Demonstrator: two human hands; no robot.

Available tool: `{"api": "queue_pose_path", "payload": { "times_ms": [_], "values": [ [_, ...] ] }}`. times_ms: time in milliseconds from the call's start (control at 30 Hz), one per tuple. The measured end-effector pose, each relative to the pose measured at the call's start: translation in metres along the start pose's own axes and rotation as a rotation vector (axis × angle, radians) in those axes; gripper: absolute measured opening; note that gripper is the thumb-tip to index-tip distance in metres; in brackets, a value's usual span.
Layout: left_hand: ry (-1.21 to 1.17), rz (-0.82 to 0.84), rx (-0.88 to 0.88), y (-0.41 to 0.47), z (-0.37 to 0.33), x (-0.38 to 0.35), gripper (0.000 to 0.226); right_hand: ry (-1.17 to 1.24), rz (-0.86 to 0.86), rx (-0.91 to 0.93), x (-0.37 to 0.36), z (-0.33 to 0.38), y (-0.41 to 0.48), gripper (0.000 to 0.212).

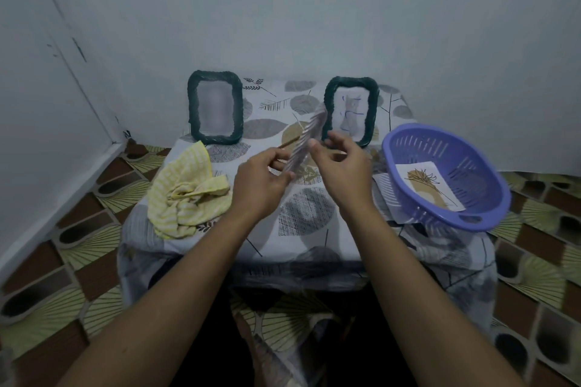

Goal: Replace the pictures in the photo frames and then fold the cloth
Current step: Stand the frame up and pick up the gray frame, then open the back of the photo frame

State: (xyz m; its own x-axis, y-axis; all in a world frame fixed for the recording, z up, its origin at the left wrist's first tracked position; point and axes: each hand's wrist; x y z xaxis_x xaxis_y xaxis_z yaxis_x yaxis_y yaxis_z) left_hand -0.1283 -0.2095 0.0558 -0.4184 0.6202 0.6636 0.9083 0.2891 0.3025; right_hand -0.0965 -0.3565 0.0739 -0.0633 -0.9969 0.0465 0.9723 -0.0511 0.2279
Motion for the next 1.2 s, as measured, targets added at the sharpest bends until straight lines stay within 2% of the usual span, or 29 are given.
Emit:
{"api": "queue_pose_path", "payload": {
  "times_ms": [133,233,367,433,500,600,700,767,833,900,1000,1133,1200],
  "values": [
    [0.27,-0.102,-0.111,-0.012,-0.003,-0.013,0.022,-0.032,-0.07,0.007,-0.008,-0.004,0.004,0.033],
    [0.364,-0.161,-0.229,-0.018,-0.006,-0.02,0.022,0.003,-0.165,-0.013,-0.011,-0.007,0.006,0.025],
    [0.396,-0.04,-0.383,-0.022,-0.014,-0.018,0.026,0.073,-0.228,-0.077,-0.009,-0.014,0.008,0.024],
    [0.335,-0.001,-0.4,-0.021,-0.017,-0.01,0.023,0.079,-0.224,-0.1,-0.005,-0.021,0.009,0.023],
    [0.177,0.02,-0.325,-0.018,-0.018,-0.001,0.021,0.064,-0.219,-0.101,-0.001,-0.026,0.01,0.021],
    [0.014,0.021,-0.12,-0.01,-0.008,0.005,0.024,0.033,-0.199,-0.095,0.006,-0.031,0.01,0.019],
    [-0.117,0.021,0.065,0.0,0.007,0.008,0.011,0.044,-0.181,-0.106,0.012,-0.036,0.014,0.028],
    [-0.121,0.095,0.16,0.008,0.019,0.006,0.025,0.063,-0.176,-0.129,0.015,-0.04,0.019,0.036],
    [-0.131,0.215,0.234,0.015,0.031,0.003,0.039,0.085,-0.17,-0.16,0.018,-0.04,0.021,0.031],
    [-0.156,0.28,0.265,0.019,0.039,-0.001,0.038,0.115,-0.161,-0.172,0.02,-0.038,0.024,0.025],
    [-0.201,0.24,0.26,0.018,0.041,-0.002,0.04,0.166,-0.172,-0.178,0.023,-0.038,0.026,0.022],
    [-0.33,0.228,0.269,0.019,0.041,-0.004,0.07,0.234,-0.252,-0.162,0.022,-0.041,0.023,0.004],
    [-0.363,0.228,0.288,0.021,0.041,-0.008,0.068,0.206,-0.227,-0.153,0.021,-0.042,0.02,0.013]
  ]
}}
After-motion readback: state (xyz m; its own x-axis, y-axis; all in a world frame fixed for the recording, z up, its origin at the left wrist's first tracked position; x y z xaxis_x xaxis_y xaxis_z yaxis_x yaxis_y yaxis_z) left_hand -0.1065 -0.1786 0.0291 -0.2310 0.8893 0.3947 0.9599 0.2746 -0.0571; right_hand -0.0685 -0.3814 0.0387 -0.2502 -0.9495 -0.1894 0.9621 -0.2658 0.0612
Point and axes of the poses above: each hand's wrist, its own y-axis towards the middle knuckle, its own x-axis out of the back of the hand, z = x × y, and after that the axes turned 11 degrees about y, right-handed
